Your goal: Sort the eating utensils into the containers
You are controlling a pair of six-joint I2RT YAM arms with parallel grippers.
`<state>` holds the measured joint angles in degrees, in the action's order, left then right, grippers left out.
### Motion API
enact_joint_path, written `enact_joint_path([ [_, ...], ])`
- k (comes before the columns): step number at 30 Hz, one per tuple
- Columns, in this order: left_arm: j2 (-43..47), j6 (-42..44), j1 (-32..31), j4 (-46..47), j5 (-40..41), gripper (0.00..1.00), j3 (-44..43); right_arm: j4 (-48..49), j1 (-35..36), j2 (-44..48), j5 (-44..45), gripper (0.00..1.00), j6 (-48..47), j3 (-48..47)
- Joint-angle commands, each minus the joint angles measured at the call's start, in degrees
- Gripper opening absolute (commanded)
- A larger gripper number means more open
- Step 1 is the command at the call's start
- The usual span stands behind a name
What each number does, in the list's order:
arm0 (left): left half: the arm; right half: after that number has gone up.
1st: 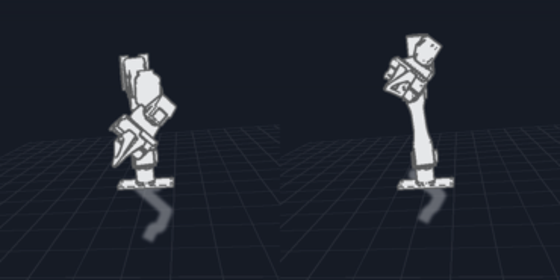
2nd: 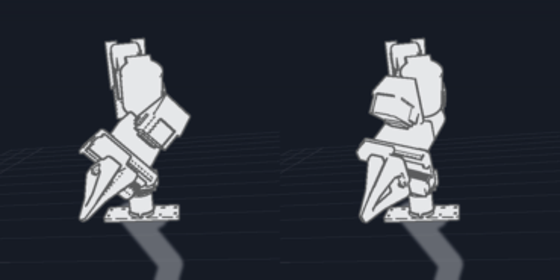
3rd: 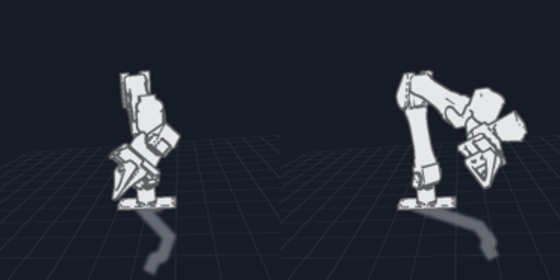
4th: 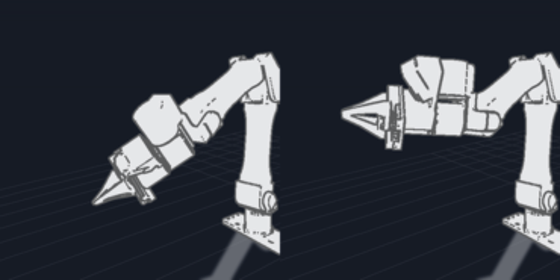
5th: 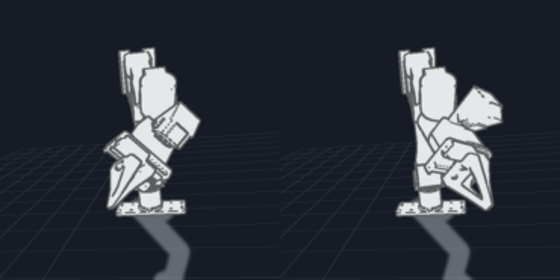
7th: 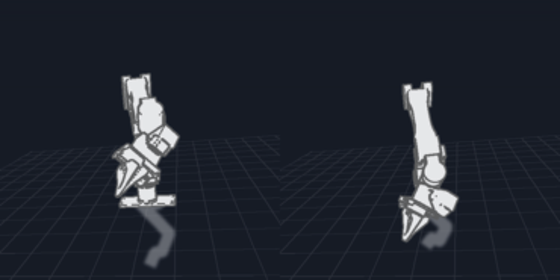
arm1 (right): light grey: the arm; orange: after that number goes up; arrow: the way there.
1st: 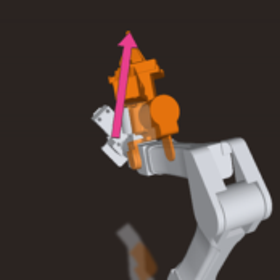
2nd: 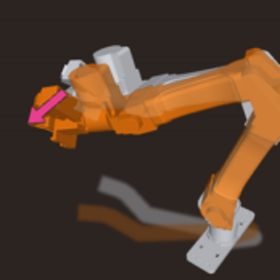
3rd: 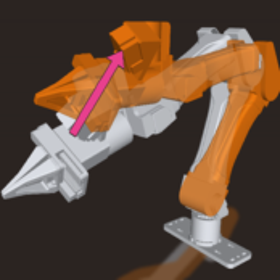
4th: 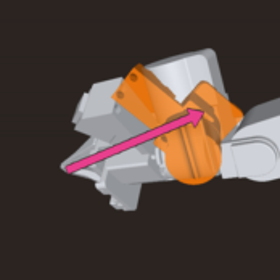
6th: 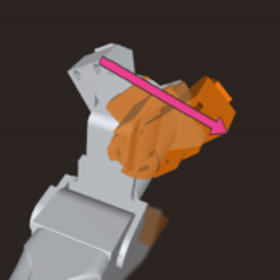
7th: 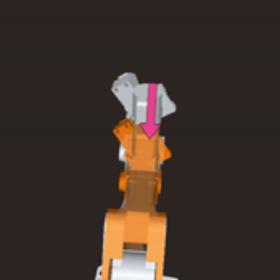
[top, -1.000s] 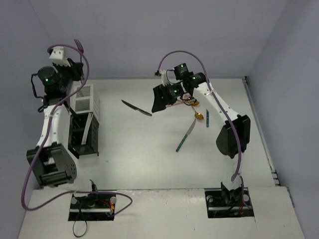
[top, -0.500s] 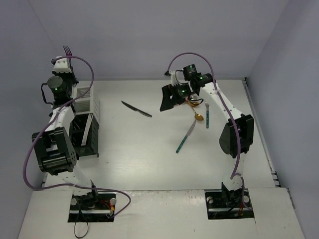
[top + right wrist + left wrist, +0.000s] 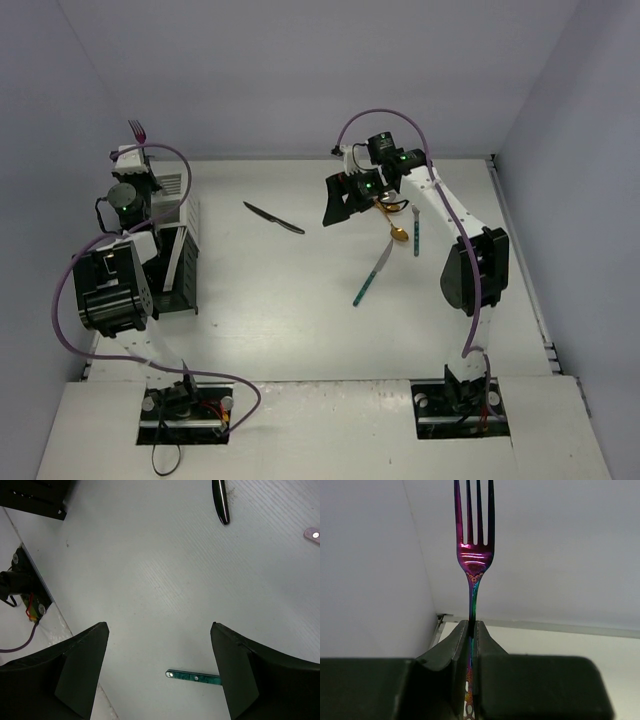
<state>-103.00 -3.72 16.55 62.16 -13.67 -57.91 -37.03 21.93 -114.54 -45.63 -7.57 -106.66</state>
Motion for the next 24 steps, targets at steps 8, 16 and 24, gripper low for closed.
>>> enact_joint_path([
  [8, 2.2, -6.1, 0.6, 8.6, -2.5, 0.0, -1.9, 1.1, -0.2, 2.3, -0.5, 0.81, -1.0, 0.5],
  [16, 1.8, -7.6, 0.3, 6.7, -3.2, 0.0, -4.1, 1.1, -0.2, 2.1, -1.1, 0.81, -1.0, 0.7],
  [24, 2.1, -8.1, 0.3, 7.0, -2.4, 0.33, -4.1, 1.0, -0.6, 2.3, -1.3, 0.81, -1.0, 0.8],
])
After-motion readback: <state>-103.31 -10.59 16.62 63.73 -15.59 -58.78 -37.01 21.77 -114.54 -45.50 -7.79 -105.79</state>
